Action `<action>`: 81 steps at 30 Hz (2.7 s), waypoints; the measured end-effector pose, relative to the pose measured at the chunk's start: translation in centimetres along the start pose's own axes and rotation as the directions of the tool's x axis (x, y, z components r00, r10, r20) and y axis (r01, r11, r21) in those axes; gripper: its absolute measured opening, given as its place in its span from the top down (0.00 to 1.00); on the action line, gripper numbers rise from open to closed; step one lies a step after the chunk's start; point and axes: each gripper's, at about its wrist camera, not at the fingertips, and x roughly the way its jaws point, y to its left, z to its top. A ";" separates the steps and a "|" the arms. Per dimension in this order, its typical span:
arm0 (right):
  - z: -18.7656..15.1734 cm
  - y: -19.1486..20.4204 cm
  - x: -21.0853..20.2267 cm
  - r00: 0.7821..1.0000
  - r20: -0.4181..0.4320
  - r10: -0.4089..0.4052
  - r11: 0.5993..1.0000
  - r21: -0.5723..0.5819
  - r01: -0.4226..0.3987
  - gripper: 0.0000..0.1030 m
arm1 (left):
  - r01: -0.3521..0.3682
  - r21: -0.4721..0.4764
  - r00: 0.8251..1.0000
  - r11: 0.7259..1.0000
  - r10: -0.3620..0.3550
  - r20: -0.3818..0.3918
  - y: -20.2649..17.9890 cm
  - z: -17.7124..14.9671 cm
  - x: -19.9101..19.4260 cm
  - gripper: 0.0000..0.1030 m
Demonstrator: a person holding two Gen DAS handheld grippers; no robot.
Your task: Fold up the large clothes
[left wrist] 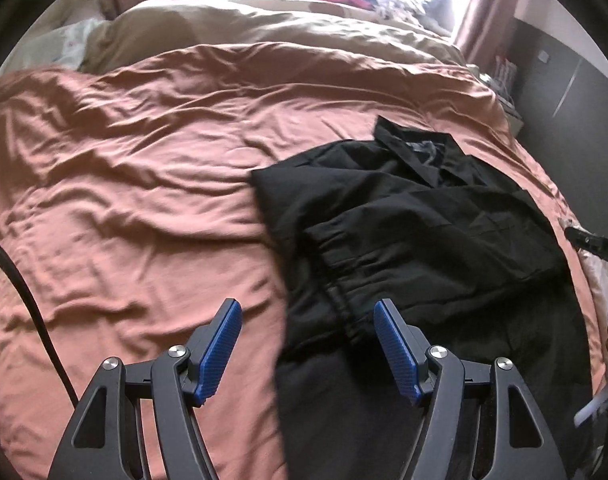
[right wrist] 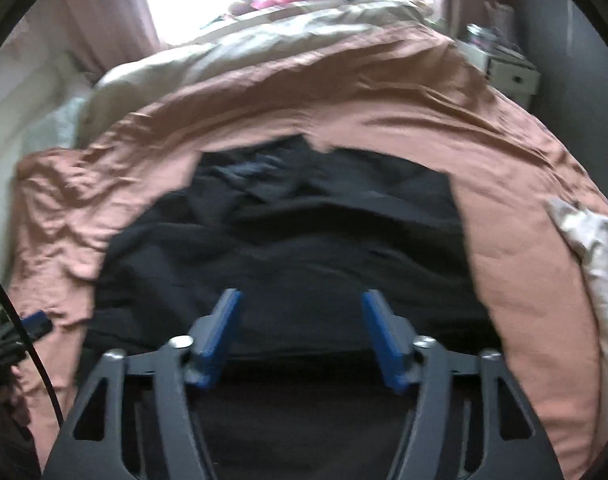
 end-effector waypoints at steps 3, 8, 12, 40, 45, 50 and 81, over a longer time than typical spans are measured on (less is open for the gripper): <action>-0.4 -2.7 2.0 0.999 -0.044 -0.029 0.999 0.035 0.030 0.61 | -0.012 0.026 1.000 1.000 0.012 0.009 -1.4 0.5 1.7 0.32; 0.0 -4.3 4.7 0.995 -0.078 -0.068 0.996 0.048 0.072 0.62 | -0.014 0.041 1.000 0.999 0.014 -0.023 -2.2 0.9 4.5 0.32; -0.3 -4.1 6.9 0.991 -0.105 -0.088 0.995 0.030 0.092 0.62 | -0.060 0.069 0.996 0.996 0.064 -0.056 -2.8 0.6 6.6 0.32; -7.3 -5.7 -10.2 0.999 -0.040 0.008 0.997 0.072 -0.005 0.32 | 0.046 -0.087 0.993 0.995 -0.036 0.110 -2.3 -5.8 -12.1 0.31; -10.6 -6.5 -15.1 0.999 0.012 0.037 0.998 0.052 -0.038 0.32 | 0.055 -0.136 0.985 0.989 -0.032 0.167 -2.0 -9.1 -16.5 0.24; -13.9 -8.3 -19.3 0.997 0.039 0.069 0.995 0.064 -0.071 0.32 | 0.033 -0.159 0.983 0.987 -0.003 0.185 -2.1 -12.6 -20.6 0.24; -31.9 -15.6 -27.2 0.989 0.087 0.116 0.982 0.138 -0.128 0.18 | 0.087 -0.214 0.976 0.973 -0.040 0.214 -2.5 -29.2 -26.5 0.14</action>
